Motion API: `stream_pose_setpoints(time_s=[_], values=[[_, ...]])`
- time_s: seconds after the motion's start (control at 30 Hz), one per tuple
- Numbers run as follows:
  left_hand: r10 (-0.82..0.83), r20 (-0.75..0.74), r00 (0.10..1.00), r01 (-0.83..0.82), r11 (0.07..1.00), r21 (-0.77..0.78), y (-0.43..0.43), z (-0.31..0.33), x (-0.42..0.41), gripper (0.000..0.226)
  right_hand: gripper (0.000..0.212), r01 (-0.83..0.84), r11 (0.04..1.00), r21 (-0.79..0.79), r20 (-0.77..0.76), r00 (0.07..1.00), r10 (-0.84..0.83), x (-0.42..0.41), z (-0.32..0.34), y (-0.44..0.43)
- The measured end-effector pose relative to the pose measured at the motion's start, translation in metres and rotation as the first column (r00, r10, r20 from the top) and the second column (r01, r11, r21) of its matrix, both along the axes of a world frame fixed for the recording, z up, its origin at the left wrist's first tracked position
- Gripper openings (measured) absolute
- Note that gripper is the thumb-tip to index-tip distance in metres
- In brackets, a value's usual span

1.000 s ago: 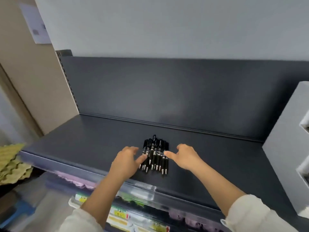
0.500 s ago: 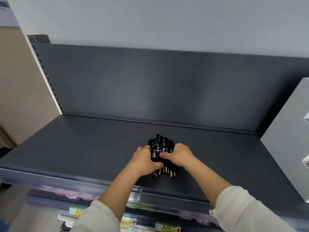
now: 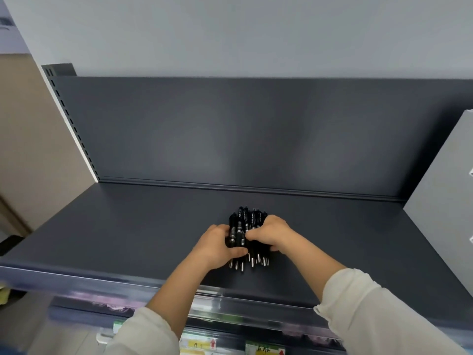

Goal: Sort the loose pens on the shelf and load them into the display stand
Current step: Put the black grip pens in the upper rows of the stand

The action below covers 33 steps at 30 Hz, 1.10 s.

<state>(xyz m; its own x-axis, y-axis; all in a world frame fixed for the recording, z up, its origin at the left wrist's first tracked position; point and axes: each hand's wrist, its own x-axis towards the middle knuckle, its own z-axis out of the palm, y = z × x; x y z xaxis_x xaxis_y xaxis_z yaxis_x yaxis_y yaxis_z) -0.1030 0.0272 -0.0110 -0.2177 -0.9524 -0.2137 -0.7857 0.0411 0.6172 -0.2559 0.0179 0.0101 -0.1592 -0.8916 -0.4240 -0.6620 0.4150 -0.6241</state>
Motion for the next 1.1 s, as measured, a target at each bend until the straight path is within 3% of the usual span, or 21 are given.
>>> stream_pose_setpoints(time_s=[0.1, 0.33, 0.5, 0.73, 0.9, 1.1], values=[[0.011, -0.003, 1.000, -0.011, 1.000, 0.008, 0.000, -0.001, 0.005, 0.063, 0.024, 0.007, 1.000, 0.000, -0.017, 1.000, -0.007, -0.007, 0.003, -0.001], [0.033, -0.075, 0.997, -0.030, 0.999, 0.039, -0.003, -0.003, 0.013, 0.050, 0.028, -0.016, 1.000, 0.021, -0.074, 0.997, 0.017, -0.018, 0.001, -0.002], [0.024, -0.072, 0.997, -0.022, 0.999, 0.024, -0.006, -0.005, 0.012, 0.055, 0.025, -0.013, 1.000, 0.020, -0.139, 0.990, 0.016, -0.034, 0.005, 0.005], [0.075, 0.077, 0.994, -0.072, 0.997, -0.040, -0.006, -0.006, -0.010, 0.074, 0.019, 0.040, 0.999, 0.037, 0.005, 0.999, -0.040, -0.058, 0.001, 0.015], [0.086, 0.183, 0.979, -0.075, 0.995, -0.066, -0.004, -0.002, -0.033, 0.087, 0.020, 0.064, 0.998, 0.017, -0.024, 0.998, -0.064, -0.069, -0.003, 0.020], [0.052, 0.197, 0.979, -0.050, 0.999, -0.015, -0.009, 0.002, -0.047, 0.079, 0.025, 0.113, 0.994, -0.001, -0.018, 0.993, -0.113, -0.085, -0.007, 0.022]])
